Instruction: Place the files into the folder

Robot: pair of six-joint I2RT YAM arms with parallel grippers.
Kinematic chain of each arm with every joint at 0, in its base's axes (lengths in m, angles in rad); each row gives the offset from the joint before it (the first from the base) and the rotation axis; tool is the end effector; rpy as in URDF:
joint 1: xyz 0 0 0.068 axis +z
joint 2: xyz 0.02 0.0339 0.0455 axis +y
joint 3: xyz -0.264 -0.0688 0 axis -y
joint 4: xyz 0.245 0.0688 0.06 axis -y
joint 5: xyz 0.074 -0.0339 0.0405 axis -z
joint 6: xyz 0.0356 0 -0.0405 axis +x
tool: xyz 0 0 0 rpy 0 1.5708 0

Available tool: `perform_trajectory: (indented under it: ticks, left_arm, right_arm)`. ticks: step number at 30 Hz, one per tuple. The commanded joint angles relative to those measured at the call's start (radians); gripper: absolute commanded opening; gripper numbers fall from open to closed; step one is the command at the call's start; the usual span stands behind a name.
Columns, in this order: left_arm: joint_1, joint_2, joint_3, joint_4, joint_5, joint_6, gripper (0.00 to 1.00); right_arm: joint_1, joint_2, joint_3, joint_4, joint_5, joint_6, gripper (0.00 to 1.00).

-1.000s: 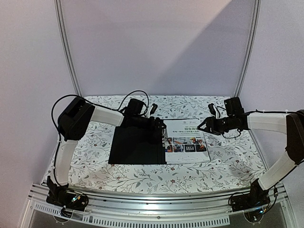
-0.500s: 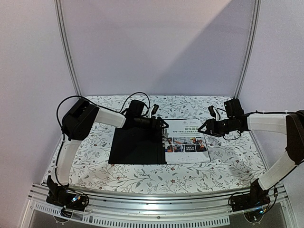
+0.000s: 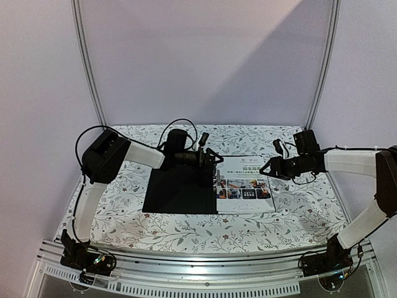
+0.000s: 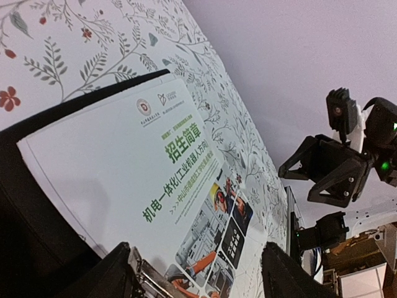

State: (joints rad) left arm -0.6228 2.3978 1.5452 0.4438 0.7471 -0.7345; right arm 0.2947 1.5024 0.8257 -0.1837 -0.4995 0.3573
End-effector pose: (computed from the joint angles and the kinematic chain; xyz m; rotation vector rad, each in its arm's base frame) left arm 0.4022 -0.3186 0.1075 0.4361 2.1960 -1.5552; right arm 0.2813 0.1032 0.1904 -0.1569 2.4860 0.8938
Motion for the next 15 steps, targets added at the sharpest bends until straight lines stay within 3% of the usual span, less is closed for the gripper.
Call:
perform_trajectory:
  ticks: [1,15]
  left_arm:
    - [-0.003,-0.035,-0.045,0.102,0.056,-0.042,0.71]
    - [-0.047,-0.161,-0.123,0.080,0.036,-0.035,0.70]
  right_arm:
    - [0.004,-0.030,-0.013,-0.015,0.016,-0.008,0.56]
    - [0.003,-0.049,-0.011,-0.015,0.020,-0.005,0.57]
